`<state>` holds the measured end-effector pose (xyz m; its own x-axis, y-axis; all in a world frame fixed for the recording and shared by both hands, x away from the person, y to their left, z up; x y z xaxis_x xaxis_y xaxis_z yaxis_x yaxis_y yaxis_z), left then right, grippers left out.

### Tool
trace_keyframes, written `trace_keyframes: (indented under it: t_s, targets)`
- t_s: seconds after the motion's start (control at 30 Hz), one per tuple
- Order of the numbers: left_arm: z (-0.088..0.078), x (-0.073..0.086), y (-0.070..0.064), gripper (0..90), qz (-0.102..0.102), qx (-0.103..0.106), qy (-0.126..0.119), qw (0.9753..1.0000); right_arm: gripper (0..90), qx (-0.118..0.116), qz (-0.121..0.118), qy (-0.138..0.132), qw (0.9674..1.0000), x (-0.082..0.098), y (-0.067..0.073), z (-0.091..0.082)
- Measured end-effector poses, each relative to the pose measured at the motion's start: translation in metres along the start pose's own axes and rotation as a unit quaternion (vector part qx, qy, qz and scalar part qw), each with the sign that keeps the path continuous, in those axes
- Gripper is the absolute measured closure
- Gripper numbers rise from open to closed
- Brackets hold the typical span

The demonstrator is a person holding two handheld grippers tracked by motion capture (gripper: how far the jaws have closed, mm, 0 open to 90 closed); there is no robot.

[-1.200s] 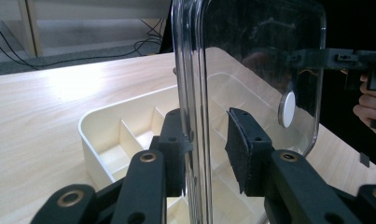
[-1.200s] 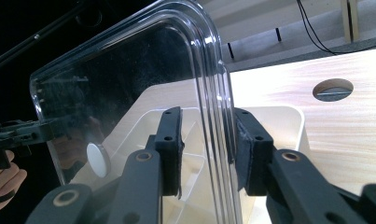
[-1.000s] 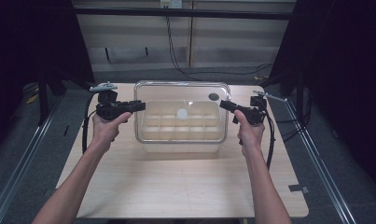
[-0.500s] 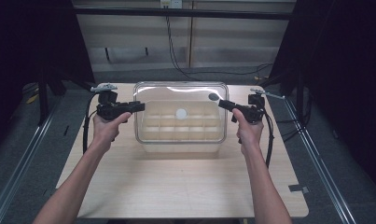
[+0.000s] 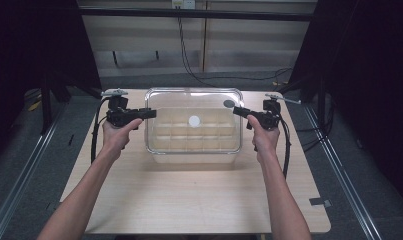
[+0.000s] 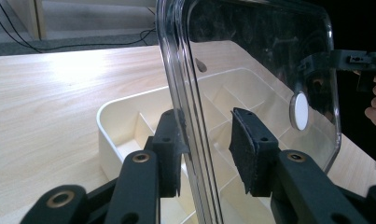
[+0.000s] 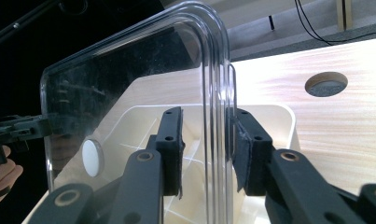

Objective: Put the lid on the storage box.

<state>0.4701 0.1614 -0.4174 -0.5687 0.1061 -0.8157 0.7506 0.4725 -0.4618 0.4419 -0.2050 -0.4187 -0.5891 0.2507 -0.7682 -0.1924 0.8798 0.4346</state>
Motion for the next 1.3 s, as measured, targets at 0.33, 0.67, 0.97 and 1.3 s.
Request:
trace_keyframes:
  t_s: [0.33,0.67,0.97,1.3]
  targets:
    - [0.008,0.006,0.008,58.9,0.003,-0.014,0.016,0.9998,66.0,0.001,0.009,0.003,1.0000,0.004,-0.007,0.014]
    - [0.012,0.013,0.015,57.2,-0.003,-0.012,0.026,0.9996,65.2,0.009,0.009,0.007,0.9999,0.007,-0.012,0.022]
    - [0.012,0.027,0.020,57.3,-0.008,-0.007,0.041,0.9991,64.1,0.026,0.009,0.014,0.9995,0.010,-0.017,0.030]
    - [0.014,0.032,0.025,57.0,-0.014,-0.010,0.052,0.9985,60.8,0.044,0.001,0.030,0.9986,0.016,-0.021,0.040]
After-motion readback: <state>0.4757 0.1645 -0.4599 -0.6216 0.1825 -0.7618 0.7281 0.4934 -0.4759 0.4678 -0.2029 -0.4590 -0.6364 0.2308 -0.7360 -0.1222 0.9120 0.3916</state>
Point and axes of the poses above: each handheld gripper's, and its own axes: z roughly forward along the jaws, x roughly out of its underside, y roughly to its left, the point moved 6 cm from there along z, roughly forward along the jaws, and after that the axes turned 12 degrees about x, right-handed, at the moved point
